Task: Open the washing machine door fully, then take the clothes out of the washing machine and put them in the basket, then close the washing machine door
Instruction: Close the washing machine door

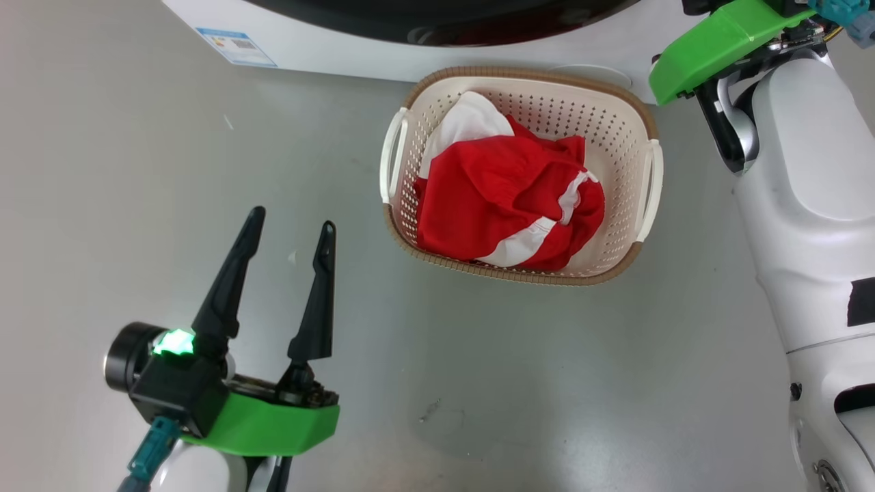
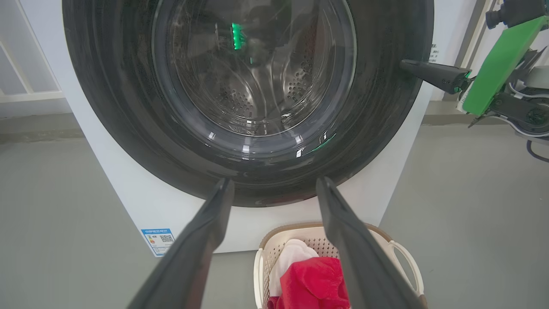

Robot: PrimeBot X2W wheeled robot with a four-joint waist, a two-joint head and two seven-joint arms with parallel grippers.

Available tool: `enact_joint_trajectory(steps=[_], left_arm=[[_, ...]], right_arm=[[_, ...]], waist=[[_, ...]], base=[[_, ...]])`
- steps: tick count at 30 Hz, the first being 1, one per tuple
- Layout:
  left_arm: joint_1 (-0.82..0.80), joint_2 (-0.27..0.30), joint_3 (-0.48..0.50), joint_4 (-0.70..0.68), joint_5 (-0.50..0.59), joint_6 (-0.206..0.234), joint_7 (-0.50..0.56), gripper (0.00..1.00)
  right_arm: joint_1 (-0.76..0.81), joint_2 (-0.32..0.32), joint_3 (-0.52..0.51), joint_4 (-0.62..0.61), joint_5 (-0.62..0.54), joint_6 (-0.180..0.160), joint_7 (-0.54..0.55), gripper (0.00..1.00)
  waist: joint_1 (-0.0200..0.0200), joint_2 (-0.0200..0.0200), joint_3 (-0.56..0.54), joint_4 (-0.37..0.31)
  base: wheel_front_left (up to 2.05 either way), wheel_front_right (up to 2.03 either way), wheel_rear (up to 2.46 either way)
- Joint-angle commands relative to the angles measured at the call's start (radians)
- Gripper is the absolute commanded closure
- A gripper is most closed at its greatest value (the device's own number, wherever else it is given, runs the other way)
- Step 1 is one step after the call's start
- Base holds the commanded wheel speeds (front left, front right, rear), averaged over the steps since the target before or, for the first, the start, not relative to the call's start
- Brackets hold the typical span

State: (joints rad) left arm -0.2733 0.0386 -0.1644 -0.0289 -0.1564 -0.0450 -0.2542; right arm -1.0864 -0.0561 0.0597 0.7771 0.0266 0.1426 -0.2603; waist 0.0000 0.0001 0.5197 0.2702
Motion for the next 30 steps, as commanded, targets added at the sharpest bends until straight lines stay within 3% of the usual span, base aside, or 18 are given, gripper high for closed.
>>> enact_joint_trajectory(steps=[1,9,10,11,12,21,30], left_arm=[[-0.015,0.014,0.039,-0.022,0.011,-0.004,-0.008,0.00],[-0.028,0.012,0.049,-0.014,0.015,-0.006,-0.008,0.00],[-0.029,0.012,0.050,-0.014,0.015,-0.006,-0.008,0.00],[-0.029,0.012,0.050,-0.012,0.015,-0.006,-0.008,0.00],[-0.029,0.012,0.052,-0.011,0.013,-0.006,-0.008,0.00],[-0.018,0.012,0.070,0.005,0.004,-0.004,-0.008,0.00],[0.005,0.012,0.114,0.025,-0.025,0.030,-0.008,0.00]], right_arm=[[-0.044,0.003,-0.023,-0.021,-0.005,-0.012,-0.001,1.00],[-0.044,0.005,-0.024,-0.024,-0.003,-0.012,-0.001,1.00],[-0.038,0.005,-0.021,-0.027,0.002,-0.012,-0.001,0.95],[-0.030,0.005,-0.017,-0.032,0.008,-0.012,-0.001,0.77],[-0.019,0.005,-0.013,-0.040,0.018,-0.012,-0.001,0.00],[0.125,0.006,0.065,-0.130,0.110,-0.012,-0.001,0.00],[0.297,0.006,0.094,-0.210,0.139,-0.012,-0.001,0.00]], waist=[[0.0000,-0.0001,0.007,-0.002],[0.0000,-0.0001,0.006,-0.013],[0.0000,-0.0001,0.002,-0.015],[0.0000,-0.0001,-0.003,-0.018],[0.0000,-0.0001,-0.008,-0.022],[0.0000,-0.0001,-0.071,-0.071],[0.0000,-0.0001,-0.171,-0.141]], base=[[0.00,0.00,0.00],[0.00,0.00,0.00],[0.00,0.00,0.00],[0.00,0.00,0.00],[0.00,0.00,0.00],[0.00,0.00,0.00],[0.00,0.00,0.00]])
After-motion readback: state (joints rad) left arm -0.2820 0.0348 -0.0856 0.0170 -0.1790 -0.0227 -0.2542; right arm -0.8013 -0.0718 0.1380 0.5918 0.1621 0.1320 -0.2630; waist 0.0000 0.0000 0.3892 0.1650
